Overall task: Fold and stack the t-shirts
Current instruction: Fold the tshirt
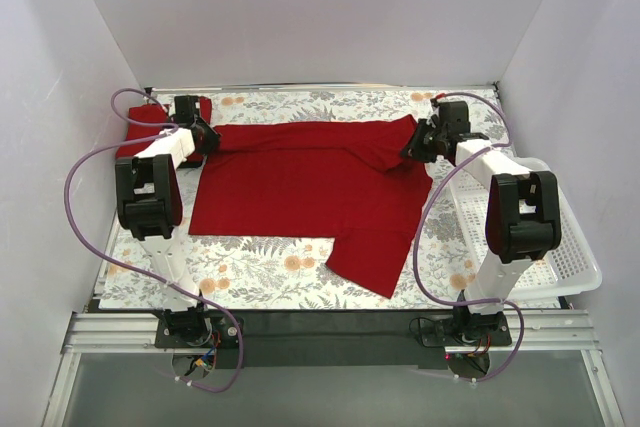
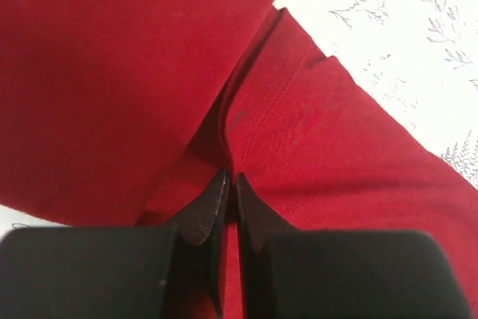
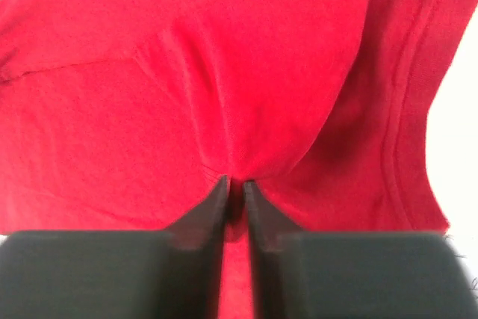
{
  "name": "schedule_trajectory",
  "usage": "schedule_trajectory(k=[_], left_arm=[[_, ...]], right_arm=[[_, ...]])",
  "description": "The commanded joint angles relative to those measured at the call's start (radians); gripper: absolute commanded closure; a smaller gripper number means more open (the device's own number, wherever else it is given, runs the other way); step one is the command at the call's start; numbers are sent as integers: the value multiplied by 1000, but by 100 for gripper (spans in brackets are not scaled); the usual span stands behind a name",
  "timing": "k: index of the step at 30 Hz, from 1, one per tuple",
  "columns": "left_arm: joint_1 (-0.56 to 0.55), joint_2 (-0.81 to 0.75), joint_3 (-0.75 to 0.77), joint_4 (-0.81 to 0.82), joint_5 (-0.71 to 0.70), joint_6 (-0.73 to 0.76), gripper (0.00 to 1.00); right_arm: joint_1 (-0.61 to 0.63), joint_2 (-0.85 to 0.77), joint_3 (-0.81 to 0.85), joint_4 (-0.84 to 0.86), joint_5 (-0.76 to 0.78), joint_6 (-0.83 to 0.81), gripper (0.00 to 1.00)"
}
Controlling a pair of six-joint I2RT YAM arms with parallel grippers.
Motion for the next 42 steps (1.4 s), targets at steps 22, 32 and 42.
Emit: schedule_trajectory(k=[22, 32, 42], left_arm=[[-213, -440, -350, -117, -98, 45, 35], [-231, -441, -542, -196, -38, -57, 36], [-231, -410, -630, -351, 34, -133, 41]], right_arm=[[296, -131, -64, -182, 30, -179, 40], [373, -150, -206, -351, 48, -246, 39], [374, -180, -363, -435, 64, -269, 38]])
